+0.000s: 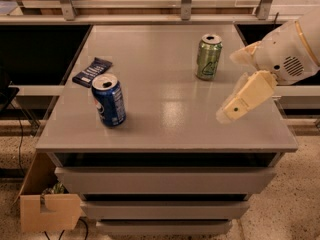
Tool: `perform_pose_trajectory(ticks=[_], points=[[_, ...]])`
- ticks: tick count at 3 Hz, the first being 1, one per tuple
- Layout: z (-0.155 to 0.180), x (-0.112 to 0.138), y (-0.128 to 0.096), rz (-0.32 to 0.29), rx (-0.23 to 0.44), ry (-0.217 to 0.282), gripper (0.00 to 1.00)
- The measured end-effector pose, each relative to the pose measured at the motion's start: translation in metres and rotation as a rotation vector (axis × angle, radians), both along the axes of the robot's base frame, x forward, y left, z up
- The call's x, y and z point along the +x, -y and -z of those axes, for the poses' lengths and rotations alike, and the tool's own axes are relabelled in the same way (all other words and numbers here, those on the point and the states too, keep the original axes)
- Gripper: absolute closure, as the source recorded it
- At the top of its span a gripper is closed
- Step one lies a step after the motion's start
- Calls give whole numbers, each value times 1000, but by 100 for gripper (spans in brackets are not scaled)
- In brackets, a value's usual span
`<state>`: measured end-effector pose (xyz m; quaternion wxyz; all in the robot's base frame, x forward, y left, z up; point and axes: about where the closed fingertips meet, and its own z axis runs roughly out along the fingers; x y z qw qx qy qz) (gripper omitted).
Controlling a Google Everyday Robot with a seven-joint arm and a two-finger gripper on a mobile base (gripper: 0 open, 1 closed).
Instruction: Pick pepsi can
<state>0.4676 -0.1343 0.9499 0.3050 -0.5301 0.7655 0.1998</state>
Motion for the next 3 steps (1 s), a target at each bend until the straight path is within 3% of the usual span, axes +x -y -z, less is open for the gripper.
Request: perform_pose_trajectory(ticks=[1,3], points=[[6,1,-15,-9,70,11,0],[18,8,-91,-108,314,57,0]])
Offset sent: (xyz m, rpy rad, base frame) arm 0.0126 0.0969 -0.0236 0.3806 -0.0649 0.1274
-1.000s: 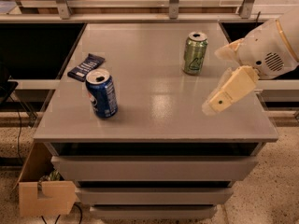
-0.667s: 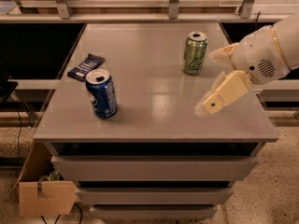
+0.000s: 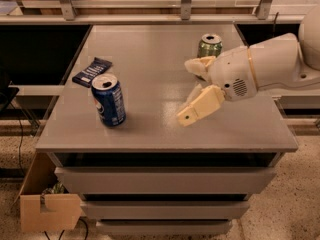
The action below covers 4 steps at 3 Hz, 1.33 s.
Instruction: Pick pepsi can
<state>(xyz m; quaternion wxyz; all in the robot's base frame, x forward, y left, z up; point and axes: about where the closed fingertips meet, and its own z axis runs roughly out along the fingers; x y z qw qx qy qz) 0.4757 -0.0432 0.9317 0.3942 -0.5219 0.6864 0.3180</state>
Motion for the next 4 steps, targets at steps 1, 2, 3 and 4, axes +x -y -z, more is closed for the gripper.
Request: perform_pose_trajectory(ticks=[1,2,3,4], points=[[-2,1,-39,-50,87,20,0],[1,1,-75,-97,156,28,0],[9,4,-105,-119,210,42,0],[21,10,-131,-123,247,52,0]])
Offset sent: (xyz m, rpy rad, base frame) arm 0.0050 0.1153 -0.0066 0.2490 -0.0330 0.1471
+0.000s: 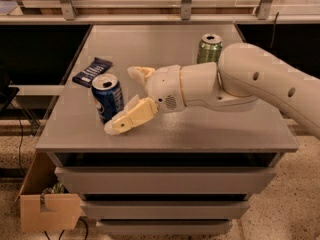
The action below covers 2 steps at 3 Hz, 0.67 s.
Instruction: Pick pepsi can
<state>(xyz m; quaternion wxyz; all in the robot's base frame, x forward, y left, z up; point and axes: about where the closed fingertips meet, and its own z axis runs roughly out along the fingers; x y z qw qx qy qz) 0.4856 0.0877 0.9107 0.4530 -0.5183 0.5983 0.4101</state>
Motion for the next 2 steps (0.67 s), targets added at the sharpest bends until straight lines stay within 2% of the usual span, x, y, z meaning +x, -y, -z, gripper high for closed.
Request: perform_pose_trajectory(ticks=[2], points=[[8,7,-38,-7,70,3,0]])
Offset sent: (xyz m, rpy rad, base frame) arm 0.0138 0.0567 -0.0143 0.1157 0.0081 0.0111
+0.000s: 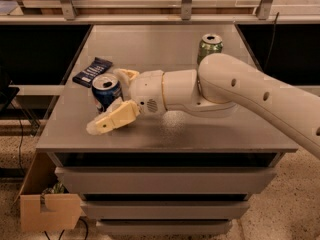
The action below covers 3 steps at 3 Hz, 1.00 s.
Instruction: Pick pepsi can
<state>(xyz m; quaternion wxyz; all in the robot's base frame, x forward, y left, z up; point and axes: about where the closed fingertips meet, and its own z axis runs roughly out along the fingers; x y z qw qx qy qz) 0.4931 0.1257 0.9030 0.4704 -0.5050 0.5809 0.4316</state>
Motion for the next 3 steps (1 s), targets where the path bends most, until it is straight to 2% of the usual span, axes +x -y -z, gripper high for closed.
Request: perform_pose_trajectory(ticks=[1,3], points=[[3,1,-15,-17,34,-11,23],[0,6,-17,-25,61,-13,69]])
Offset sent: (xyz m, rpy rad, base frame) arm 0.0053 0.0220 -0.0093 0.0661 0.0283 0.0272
